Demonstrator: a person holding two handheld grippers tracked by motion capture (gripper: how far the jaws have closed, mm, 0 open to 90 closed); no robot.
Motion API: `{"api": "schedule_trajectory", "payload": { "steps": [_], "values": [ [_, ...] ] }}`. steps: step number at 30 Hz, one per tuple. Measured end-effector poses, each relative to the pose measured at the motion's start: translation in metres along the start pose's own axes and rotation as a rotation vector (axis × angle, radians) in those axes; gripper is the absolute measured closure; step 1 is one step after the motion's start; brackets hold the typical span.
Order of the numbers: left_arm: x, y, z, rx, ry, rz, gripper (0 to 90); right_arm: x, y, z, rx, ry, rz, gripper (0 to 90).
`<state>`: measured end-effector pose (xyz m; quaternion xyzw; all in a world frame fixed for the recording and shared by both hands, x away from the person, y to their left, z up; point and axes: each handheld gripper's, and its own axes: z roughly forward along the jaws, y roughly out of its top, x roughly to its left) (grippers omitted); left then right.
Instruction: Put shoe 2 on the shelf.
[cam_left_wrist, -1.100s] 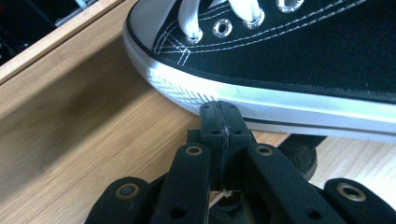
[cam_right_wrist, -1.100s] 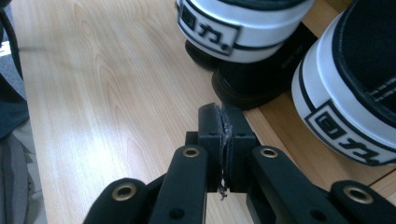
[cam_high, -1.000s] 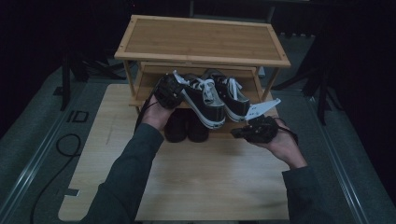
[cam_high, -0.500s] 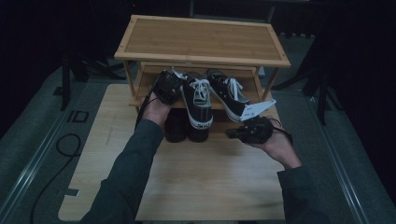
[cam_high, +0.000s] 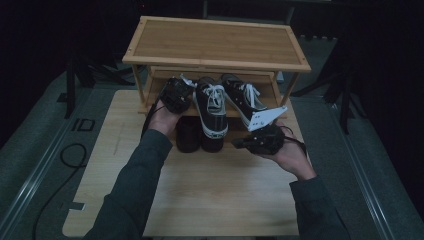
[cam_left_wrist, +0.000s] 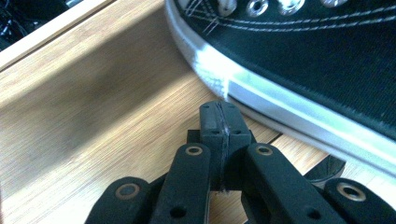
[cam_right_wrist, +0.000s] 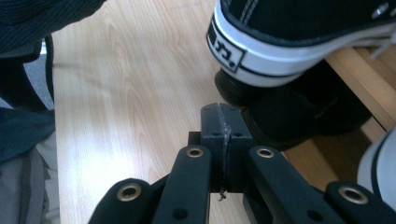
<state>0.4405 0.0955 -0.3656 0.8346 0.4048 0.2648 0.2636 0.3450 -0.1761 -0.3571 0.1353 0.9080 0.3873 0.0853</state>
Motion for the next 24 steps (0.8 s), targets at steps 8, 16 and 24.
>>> {"api": "schedule_trajectory", "payload": {
  "steps": [8,16,24],
  "values": [
    [0.011,-0.007,-0.003,0.003,-0.009,-0.053,90.0,0.004,0.010,0.005,-0.023,0.001,-0.015,89.9],
    [0.016,-0.013,-0.005,0.017,-0.014,-0.006,90.0,0.007,0.017,0.013,-0.027,0.003,-0.030,89.9],
    [0.015,-0.016,-0.009,0.016,-0.029,0.003,90.0,0.007,0.020,0.019,-0.033,-0.002,-0.029,89.9]
  ]
}}
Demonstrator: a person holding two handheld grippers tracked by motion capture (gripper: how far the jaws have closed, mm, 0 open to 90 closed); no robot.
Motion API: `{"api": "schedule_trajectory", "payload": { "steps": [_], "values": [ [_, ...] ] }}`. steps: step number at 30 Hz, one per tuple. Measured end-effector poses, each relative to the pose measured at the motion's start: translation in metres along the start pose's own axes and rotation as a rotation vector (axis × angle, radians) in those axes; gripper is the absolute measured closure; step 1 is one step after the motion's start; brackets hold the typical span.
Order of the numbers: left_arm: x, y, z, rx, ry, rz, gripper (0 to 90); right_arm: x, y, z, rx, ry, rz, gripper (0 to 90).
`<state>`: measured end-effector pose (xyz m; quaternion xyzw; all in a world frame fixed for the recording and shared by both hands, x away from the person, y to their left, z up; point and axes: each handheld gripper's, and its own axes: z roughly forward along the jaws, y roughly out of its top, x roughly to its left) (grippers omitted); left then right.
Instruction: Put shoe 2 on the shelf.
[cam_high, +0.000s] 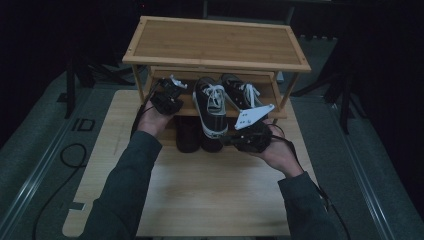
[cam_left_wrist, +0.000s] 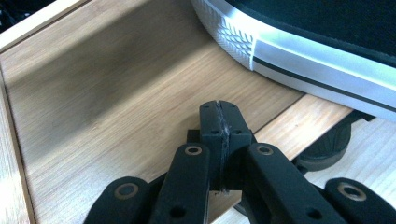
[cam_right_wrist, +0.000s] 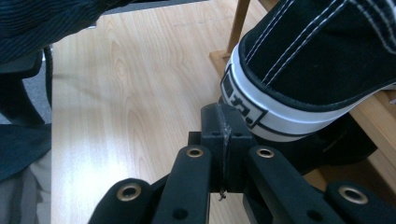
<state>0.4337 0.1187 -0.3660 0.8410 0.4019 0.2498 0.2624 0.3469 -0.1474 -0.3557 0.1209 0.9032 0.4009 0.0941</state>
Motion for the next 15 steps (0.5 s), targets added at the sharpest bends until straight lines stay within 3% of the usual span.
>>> {"api": "schedule_trajectory", "payload": {
  "steps": [15],
  "values": [
    [0.0017,-0.0029,-0.0002,-0.005,-0.005,-0.018,90.0,-0.0025,0.0040,0.0088,-0.009,-0.003,-0.012,90.0]
  ]
}}
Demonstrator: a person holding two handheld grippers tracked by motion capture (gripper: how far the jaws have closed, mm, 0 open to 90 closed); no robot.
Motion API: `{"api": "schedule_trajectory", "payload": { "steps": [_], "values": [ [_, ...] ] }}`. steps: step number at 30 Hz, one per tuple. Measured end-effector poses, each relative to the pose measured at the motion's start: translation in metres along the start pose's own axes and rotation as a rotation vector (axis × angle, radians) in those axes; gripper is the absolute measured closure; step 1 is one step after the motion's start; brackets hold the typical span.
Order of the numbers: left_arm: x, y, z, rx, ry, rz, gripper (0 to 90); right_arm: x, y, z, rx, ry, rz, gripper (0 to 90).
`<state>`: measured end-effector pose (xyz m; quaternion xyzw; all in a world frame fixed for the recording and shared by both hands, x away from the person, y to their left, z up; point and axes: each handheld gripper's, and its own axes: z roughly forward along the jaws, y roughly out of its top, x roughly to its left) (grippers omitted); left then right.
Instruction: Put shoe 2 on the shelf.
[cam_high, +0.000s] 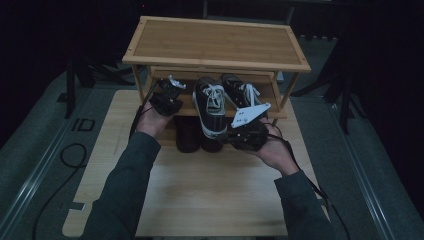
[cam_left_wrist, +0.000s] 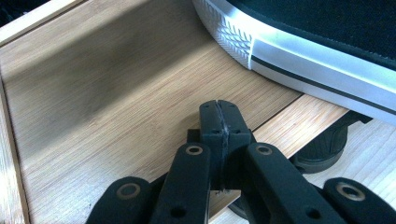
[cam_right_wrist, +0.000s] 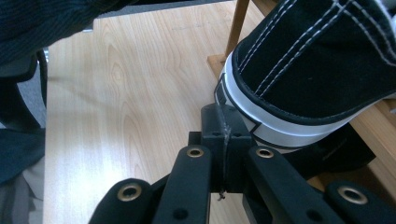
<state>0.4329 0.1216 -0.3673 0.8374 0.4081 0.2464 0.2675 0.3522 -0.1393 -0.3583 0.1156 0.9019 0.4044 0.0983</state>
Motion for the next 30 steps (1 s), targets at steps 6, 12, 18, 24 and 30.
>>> {"api": "schedule_trajectory", "payload": {
  "steps": [6,12,18,24,30],
  "values": [
    [-0.001,0.000,0.000,0.002,0.004,-0.002,90.0,0.001,0.007,0.007,0.011,-0.002,-0.015,90.0],
    [-0.001,-0.001,0.000,-0.001,0.007,-0.001,90.0,-0.001,0.007,0.010,-0.004,0.011,-0.019,90.0],
    [-0.001,0.000,0.000,0.003,0.008,-0.003,90.0,-0.002,0.008,0.011,-0.010,0.017,-0.018,90.0],
    [-0.001,0.000,0.000,0.002,0.006,-0.004,90.0,-0.002,0.010,0.015,-0.016,0.019,-0.024,90.0],
    [-0.001,0.000,0.000,0.004,0.005,-0.003,90.0,-0.003,0.012,0.018,-0.020,0.025,-0.026,90.0]
  ]
}}
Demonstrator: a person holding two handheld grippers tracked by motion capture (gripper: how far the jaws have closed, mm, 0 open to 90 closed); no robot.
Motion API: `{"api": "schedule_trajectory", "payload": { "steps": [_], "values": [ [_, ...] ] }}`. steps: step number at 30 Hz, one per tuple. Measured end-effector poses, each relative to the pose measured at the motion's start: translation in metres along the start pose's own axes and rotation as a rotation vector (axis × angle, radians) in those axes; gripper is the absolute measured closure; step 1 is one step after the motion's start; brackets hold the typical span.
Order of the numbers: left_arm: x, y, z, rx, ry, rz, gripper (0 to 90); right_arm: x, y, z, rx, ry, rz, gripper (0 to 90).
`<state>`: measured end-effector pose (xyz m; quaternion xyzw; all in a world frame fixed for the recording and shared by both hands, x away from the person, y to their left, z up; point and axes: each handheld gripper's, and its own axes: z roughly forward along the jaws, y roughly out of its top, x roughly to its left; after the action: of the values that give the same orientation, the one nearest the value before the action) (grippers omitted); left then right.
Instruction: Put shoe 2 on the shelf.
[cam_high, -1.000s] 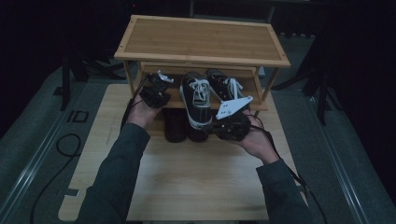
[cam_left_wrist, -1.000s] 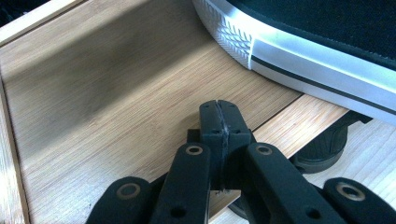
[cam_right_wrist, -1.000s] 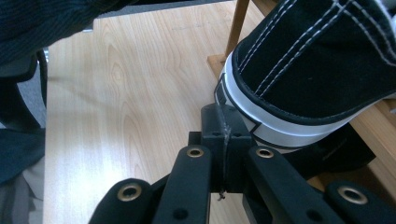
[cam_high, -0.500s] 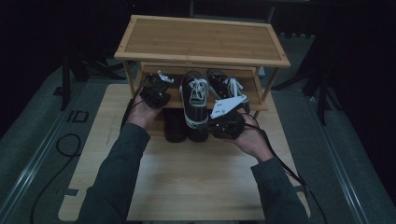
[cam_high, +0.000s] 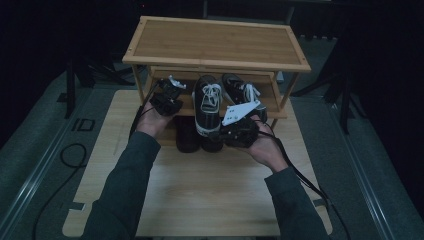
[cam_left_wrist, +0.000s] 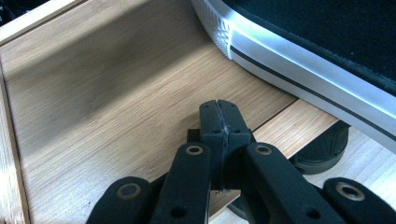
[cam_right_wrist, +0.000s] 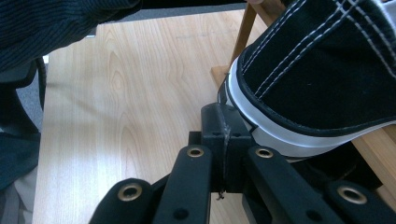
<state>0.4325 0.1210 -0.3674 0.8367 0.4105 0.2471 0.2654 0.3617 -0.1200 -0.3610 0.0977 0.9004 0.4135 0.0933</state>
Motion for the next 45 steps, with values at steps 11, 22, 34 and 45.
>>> {"api": "schedule_trajectory", "payload": {
  "steps": [11,22,34,45],
  "values": [
    [0.000,0.001,0.000,0.003,0.001,0.001,90.0,-0.001,0.001,0.003,-0.015,0.001,-0.002,90.0],
    [0.000,0.001,0.000,0.007,-0.001,0.004,90.0,-0.003,0.001,0.007,-0.023,0.005,-0.008,90.0],
    [0.001,0.001,0.000,0.005,-0.009,0.000,90.0,-0.007,0.007,0.012,-0.010,-0.030,-0.010,90.0],
    [0.002,0.001,0.000,0.007,-0.014,-0.002,90.0,-0.016,0.006,0.011,-0.017,-0.050,0.020,90.0]
  ]
}}
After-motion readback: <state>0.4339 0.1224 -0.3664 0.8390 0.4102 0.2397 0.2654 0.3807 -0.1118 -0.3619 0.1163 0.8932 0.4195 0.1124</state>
